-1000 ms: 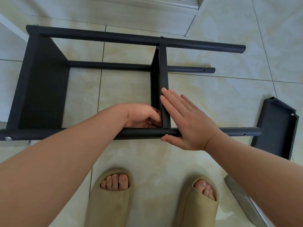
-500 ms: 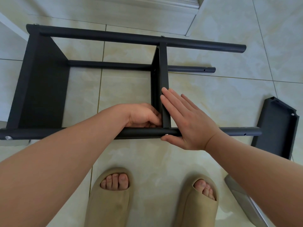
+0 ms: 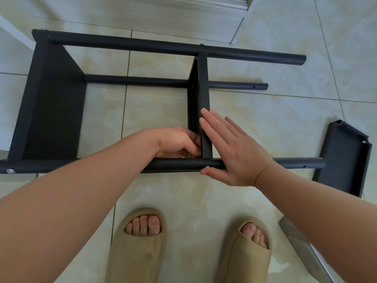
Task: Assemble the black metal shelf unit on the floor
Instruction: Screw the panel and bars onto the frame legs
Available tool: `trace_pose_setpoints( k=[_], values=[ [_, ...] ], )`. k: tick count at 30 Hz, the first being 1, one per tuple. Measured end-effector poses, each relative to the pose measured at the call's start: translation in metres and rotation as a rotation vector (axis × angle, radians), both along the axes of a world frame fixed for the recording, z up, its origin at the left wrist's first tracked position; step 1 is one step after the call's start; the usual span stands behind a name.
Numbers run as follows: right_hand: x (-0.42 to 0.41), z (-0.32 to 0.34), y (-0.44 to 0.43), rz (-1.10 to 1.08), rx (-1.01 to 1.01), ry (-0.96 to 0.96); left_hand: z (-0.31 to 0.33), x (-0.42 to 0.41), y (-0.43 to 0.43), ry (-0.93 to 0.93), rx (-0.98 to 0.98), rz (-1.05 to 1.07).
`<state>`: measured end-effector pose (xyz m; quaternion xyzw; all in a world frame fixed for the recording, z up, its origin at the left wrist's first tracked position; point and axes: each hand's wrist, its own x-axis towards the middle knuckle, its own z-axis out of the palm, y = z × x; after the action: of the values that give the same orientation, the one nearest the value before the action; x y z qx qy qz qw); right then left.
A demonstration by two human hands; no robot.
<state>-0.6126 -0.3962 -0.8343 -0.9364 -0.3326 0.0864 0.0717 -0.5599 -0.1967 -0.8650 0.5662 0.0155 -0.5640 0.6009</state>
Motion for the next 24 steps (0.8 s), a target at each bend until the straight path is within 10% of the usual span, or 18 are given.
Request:
trace_pose_setpoints(
  k=[6,16,24],
  values=[
    [-0.001,0.007,0.001,-0.021,0.031,0.093,0.011,0.001,0.01,-0.712,0.474,0.072],
    [-0.015,0.043,-0.002,-0.359,-0.017,0.552,0.068,-0.034,0.033,-0.599,0.641,-0.511],
    [-0.028,0.101,-0.013,-0.326,-0.321,0.178,0.125,-0.039,0.02,-0.923,0.835,-0.512]
  ],
)
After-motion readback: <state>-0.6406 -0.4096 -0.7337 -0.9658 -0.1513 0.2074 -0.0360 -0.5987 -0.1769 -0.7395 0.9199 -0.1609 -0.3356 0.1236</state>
